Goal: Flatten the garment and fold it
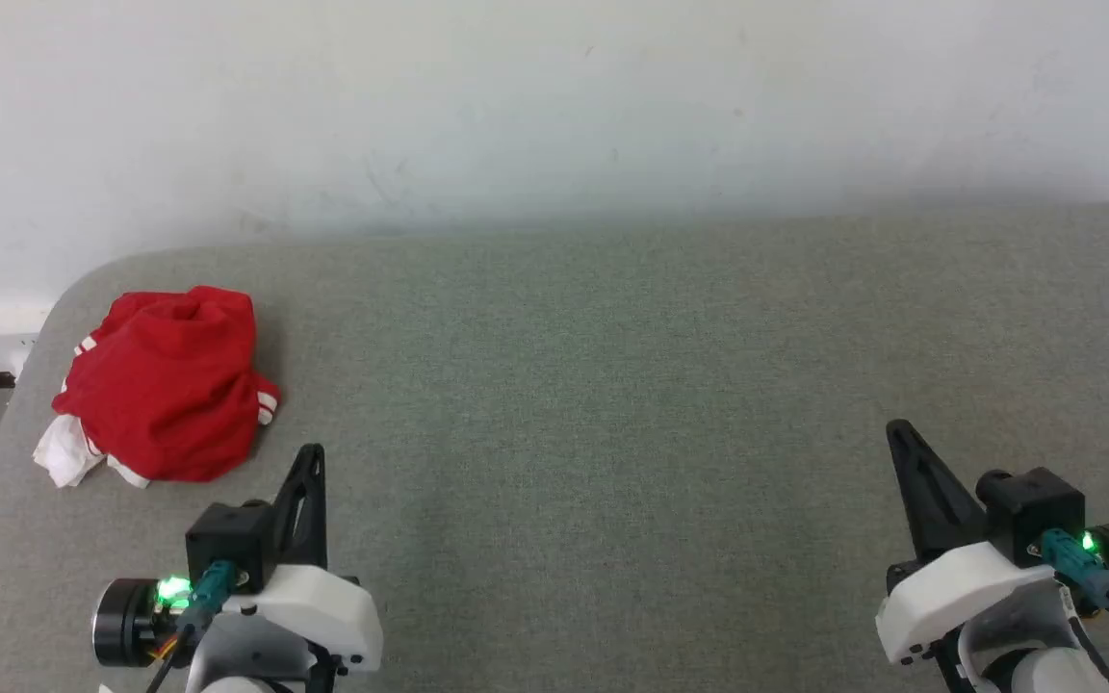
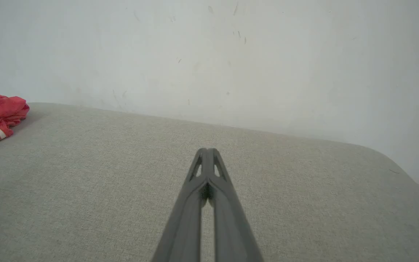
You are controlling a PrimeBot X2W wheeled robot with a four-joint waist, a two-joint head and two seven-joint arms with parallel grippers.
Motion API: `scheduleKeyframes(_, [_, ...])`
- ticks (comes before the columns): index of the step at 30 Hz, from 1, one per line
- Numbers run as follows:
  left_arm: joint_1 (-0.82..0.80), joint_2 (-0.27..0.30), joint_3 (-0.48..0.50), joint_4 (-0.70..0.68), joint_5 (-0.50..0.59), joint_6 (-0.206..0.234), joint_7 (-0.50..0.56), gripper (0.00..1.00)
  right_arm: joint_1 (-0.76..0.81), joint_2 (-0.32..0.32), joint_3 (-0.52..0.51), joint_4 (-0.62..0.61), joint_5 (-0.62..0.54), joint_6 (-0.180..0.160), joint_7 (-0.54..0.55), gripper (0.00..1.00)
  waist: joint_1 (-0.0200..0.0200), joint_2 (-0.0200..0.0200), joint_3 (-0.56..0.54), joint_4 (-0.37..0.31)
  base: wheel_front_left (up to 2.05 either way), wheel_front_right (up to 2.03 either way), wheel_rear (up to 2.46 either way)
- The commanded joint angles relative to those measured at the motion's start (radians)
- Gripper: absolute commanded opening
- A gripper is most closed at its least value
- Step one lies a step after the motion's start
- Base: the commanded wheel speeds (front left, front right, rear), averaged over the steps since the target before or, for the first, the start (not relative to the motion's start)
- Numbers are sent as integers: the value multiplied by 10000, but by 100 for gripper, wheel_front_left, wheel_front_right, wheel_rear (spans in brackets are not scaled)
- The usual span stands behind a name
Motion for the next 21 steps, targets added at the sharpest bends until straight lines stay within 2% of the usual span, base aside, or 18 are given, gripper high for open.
scheduleKeyframes(1, [-120,-34,41,30,62,-81,3,0,-86,34,3,-39,-20,-9,7,0,0,-1,0,0,0,0,0])
scheduleKeyframes(19, [-120,-34,41,30,62,-81,3,0,-86,34,3,-39,-20,-9,7,0,0,-1,0,0,0,0,0])
scheduleKeyframes(20, [0,0,0,0,0,0,-1,100,0,0,-2,0,1,0,-1,100,0,-1,0,0,0,0,0])
scheduleKeyframes(21, [4,2,-3,-2,-3,3,-4,0,3,-4,-6,2,4,0,-5,0,0,-1,0,0,0,0,0])
